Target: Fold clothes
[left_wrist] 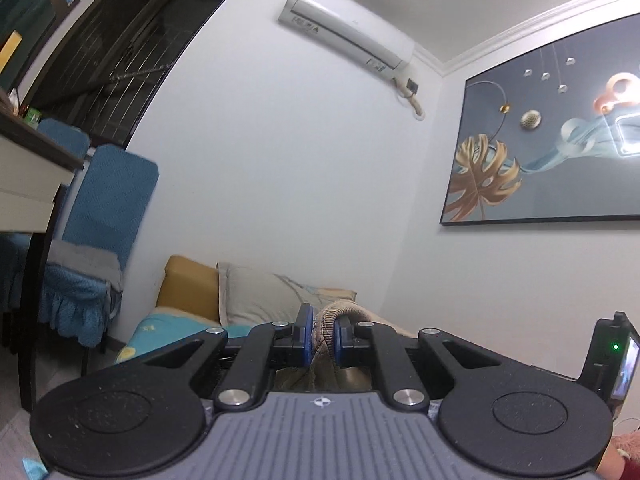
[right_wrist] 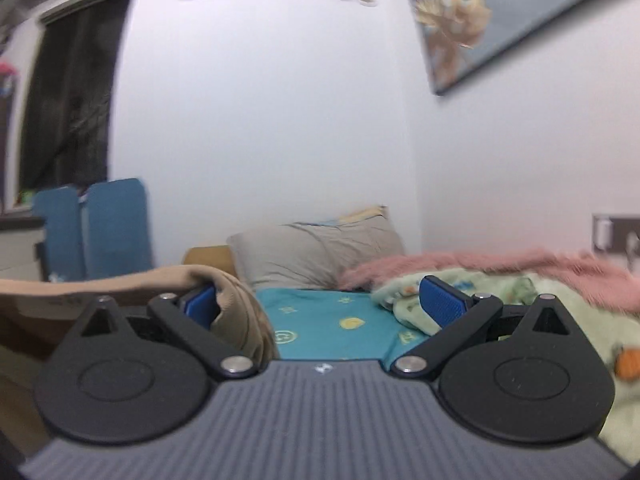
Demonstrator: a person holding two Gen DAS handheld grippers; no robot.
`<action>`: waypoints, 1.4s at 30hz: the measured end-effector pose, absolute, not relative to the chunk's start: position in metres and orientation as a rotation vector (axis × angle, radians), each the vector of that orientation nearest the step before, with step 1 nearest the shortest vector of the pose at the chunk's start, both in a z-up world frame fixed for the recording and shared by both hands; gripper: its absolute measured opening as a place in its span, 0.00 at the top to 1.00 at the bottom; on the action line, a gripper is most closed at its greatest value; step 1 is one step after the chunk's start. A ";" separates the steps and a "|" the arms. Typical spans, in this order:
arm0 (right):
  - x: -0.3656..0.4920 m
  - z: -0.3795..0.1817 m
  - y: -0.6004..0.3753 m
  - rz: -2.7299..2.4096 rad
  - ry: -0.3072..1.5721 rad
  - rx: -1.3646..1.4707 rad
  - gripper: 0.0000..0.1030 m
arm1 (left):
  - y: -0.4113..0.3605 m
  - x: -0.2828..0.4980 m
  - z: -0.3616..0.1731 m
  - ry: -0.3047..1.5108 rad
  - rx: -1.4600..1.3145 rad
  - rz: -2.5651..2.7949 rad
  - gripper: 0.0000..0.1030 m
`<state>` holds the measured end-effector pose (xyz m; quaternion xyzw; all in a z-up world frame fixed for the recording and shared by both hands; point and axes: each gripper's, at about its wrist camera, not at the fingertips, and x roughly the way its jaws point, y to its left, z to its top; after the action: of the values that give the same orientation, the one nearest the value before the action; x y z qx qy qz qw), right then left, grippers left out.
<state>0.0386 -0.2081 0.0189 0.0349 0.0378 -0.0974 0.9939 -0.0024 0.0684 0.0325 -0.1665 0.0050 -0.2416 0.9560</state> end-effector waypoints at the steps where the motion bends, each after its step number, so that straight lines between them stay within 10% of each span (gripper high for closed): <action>1: 0.048 0.017 -0.209 -0.144 0.152 0.066 0.00 | 0.068 0.001 0.031 0.026 -0.338 -0.488 0.89; 9: 0.119 -0.067 -0.201 0.094 0.778 0.158 0.00 | 0.049 0.022 0.017 0.117 -0.253 -0.486 0.89; 21: 0.074 -0.008 -0.235 -0.216 0.405 0.185 0.00 | 0.055 0.036 0.013 0.172 -0.281 -0.464 0.89; 25: 0.091 -0.037 -0.239 -0.171 0.608 0.203 0.01 | 0.061 0.031 0.019 0.134 -0.294 -0.454 0.89; 27: 0.098 -0.059 -0.238 -0.132 0.721 0.235 0.10 | 0.066 0.030 0.021 0.123 -0.310 -0.445 0.89; 32: 0.097 -0.058 -0.220 -0.016 0.691 0.265 0.74 | 0.074 0.043 0.010 0.242 -0.322 -0.374 0.89; 39: 0.090 -0.038 -0.200 0.077 0.568 0.223 0.88 | 0.097 0.072 -0.027 0.541 -0.395 -0.300 0.83; 42: 0.090 -0.032 -0.195 0.101 0.534 0.221 0.88 | 0.095 0.080 -0.033 0.610 -0.373 -0.297 0.58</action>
<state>0.0895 -0.1951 -0.0324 0.1090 0.2632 0.0500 0.9573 0.0798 0.0945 -0.0329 -0.1818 0.2974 -0.1450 0.9260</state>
